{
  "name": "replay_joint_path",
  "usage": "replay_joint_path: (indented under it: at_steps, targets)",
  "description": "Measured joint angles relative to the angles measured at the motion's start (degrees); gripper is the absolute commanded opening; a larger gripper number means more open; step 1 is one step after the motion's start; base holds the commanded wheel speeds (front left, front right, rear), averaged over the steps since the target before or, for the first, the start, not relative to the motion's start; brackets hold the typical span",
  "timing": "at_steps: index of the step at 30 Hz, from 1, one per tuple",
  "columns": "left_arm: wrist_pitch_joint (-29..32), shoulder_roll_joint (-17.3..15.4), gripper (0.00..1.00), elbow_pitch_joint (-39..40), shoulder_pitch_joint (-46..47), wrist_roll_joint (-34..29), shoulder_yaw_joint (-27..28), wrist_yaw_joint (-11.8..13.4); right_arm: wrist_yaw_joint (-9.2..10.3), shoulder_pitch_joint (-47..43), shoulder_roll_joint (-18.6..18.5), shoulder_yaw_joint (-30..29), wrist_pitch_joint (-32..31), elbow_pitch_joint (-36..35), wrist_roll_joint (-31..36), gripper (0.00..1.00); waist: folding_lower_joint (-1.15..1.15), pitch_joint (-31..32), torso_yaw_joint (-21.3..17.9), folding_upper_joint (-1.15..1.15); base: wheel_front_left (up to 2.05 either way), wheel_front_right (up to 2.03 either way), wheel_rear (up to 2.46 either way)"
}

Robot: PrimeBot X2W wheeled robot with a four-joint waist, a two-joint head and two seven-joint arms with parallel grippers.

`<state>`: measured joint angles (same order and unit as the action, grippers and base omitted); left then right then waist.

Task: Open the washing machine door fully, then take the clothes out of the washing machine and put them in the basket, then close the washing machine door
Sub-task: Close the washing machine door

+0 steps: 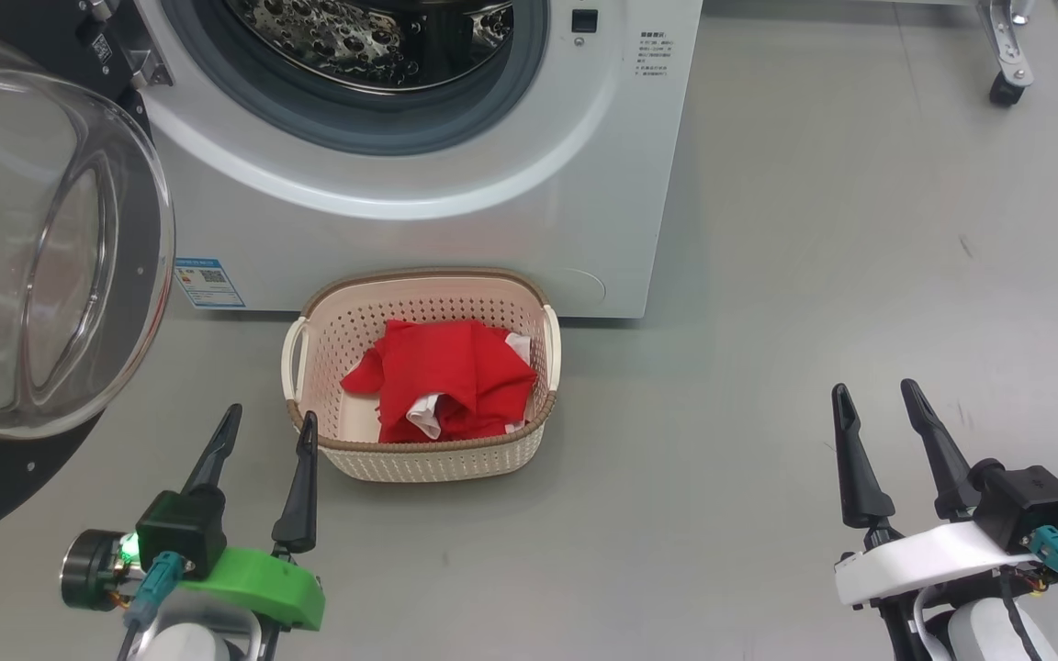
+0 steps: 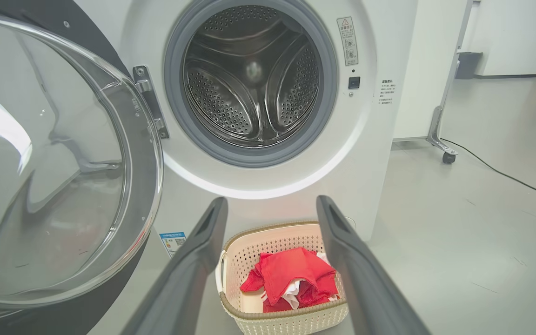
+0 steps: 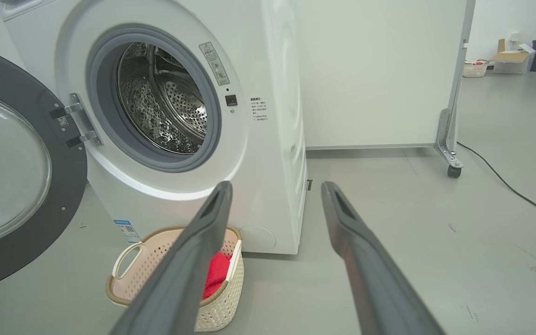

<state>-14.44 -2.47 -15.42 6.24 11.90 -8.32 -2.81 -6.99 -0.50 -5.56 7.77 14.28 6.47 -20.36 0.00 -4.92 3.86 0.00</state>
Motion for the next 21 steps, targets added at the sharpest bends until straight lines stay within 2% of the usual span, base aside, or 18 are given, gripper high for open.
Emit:
replay_joint_path:
  at_steps: [21]
  targets:
    - [0.00, 0.00, 1.00, 0.54, -0.05, 0.01, -0.02, 0.00, 0.00, 0.00, 0.03, 0.04, 0.00, 0.00, 0.00, 1.00, 0.00, -0.33, -0.05, 0.00, -0.16, 0.16, 0.00]
